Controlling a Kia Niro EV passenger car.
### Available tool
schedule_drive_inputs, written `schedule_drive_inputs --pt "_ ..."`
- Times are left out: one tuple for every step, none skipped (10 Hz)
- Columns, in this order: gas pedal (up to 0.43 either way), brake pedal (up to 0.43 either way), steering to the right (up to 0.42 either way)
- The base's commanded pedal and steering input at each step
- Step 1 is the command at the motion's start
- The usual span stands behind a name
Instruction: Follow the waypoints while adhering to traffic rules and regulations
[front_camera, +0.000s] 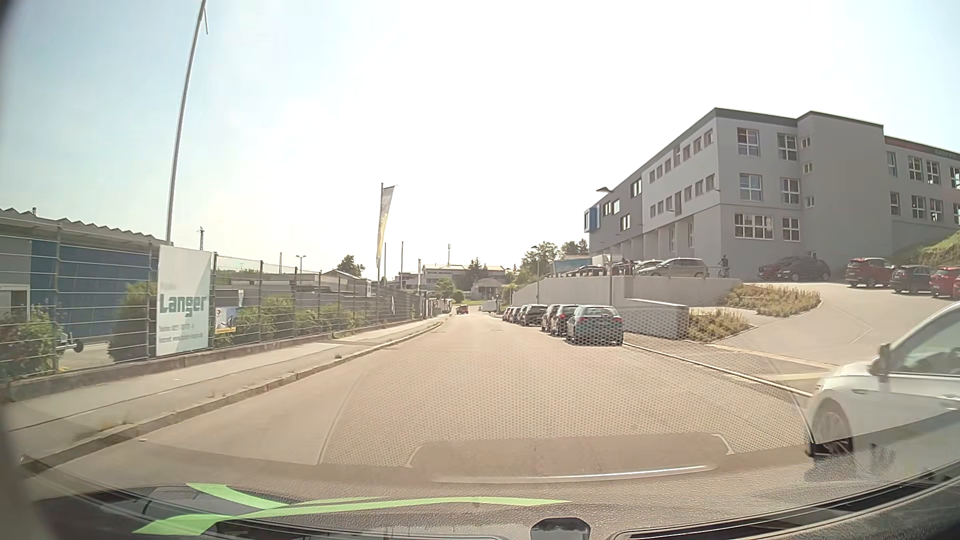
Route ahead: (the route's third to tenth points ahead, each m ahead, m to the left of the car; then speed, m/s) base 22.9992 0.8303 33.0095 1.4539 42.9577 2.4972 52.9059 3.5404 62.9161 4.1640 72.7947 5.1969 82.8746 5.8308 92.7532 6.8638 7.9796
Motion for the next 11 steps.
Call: schedule_drive_inputs --pt "0.059 0.000 -0.007" --pt "0.059 0.000 -0.007" --pt "0.059 0.000 -0.007" --pt "0.047 0.000 -0.008" --pt "0.047 0.000 -0.008" --pt "0.047 0.000 -0.008" --pt "0.047 0.000 -0.007" --pt "0.047 0.000 -0.007" --pt "0.047 0.000 -0.007" --pt "0.047 0.000 -0.007" --pt "0.047 0.000 -0.007"
